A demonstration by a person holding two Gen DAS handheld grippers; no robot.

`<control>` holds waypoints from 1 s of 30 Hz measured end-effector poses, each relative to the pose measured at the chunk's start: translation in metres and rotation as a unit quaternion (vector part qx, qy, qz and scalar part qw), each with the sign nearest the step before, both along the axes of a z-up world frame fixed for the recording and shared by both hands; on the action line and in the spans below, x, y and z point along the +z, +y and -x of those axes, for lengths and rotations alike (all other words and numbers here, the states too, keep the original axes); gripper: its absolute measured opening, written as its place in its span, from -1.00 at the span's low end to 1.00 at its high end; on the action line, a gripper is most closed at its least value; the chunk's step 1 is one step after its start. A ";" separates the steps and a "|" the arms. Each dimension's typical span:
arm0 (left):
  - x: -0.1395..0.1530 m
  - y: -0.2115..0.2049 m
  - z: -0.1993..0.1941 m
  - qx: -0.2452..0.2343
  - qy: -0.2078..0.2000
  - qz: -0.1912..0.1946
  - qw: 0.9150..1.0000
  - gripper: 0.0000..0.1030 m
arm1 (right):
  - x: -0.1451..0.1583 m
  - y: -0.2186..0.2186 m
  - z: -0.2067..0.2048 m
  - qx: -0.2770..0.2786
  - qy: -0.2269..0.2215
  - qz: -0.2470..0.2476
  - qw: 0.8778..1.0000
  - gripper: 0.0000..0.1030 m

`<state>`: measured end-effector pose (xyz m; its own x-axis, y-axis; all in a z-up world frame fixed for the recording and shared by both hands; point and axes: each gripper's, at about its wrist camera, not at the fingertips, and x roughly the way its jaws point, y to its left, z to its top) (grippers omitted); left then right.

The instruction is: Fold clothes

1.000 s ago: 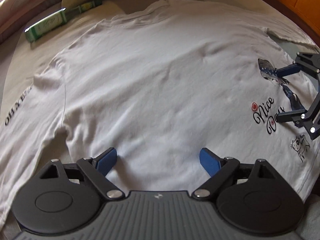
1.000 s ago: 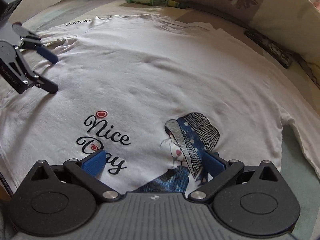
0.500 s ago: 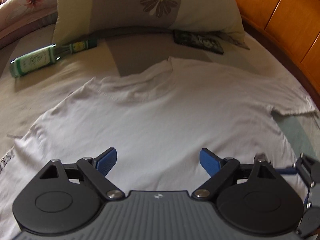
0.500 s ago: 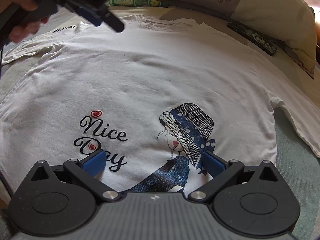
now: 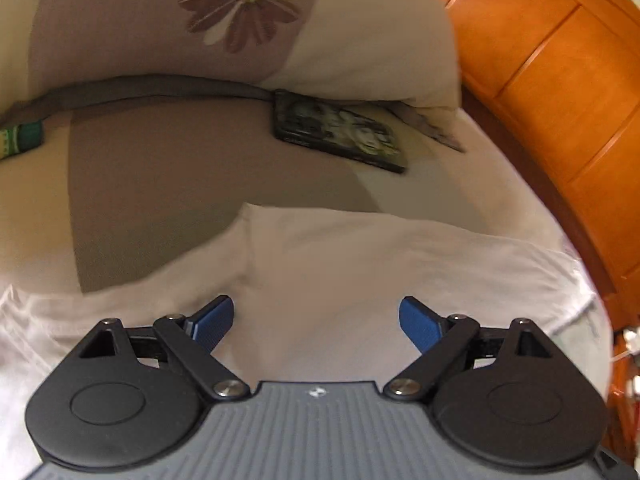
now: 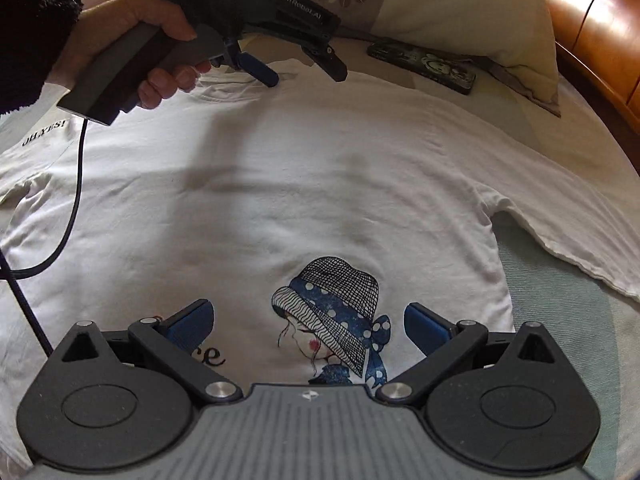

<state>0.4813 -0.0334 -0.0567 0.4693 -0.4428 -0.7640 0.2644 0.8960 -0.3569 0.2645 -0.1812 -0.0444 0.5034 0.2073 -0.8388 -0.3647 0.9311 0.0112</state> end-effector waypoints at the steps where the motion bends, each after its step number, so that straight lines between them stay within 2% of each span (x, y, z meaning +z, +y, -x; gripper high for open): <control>1: -0.002 0.002 -0.006 0.000 0.000 0.005 1.000 0.75 | -0.001 0.000 -0.002 -0.006 0.001 -0.004 1.000 1.00; 3: -0.005 0.003 -0.017 0.000 -0.003 0.006 1.000 0.81 | -0.007 0.000 -0.006 -0.017 0.012 -0.007 1.000 1.00; 5: -0.002 -0.002 -0.024 -0.005 -0.017 -0.030 0.999 0.81 | -0.012 0.000 -0.006 -0.023 0.019 -0.006 1.000 1.00; 16: 0.016 -0.005 -0.016 -0.014 -0.017 0.031 0.999 0.80 | -0.017 0.004 0.001 -0.029 0.004 0.007 1.000 1.00; 18: 0.001 -0.014 -0.017 -0.034 -0.003 0.011 0.999 0.80 | -0.017 0.003 0.001 -0.028 0.003 0.007 1.000 1.00; 20: -0.008 -0.013 -0.023 -0.025 -0.010 -0.003 1.000 0.80 | -0.017 0.002 0.001 -0.025 0.002 0.006 1.000 1.00; 23: -0.010 -0.005 -0.035 -0.003 -0.023 -0.003 1.000 0.80 | -0.018 0.001 0.003 -0.025 -0.004 0.003 1.000 1.00; 26: -0.003 0.007 -0.037 0.021 -0.024 -0.003 0.999 0.80 | -0.018 0.002 0.003 -0.028 -0.006 0.001 1.000 1.00; 30: 0.018 0.018 -0.009 0.008 -0.041 0.001 0.999 0.80 | -0.018 0.004 -0.001 -0.038 0.004 0.000 0.999 1.00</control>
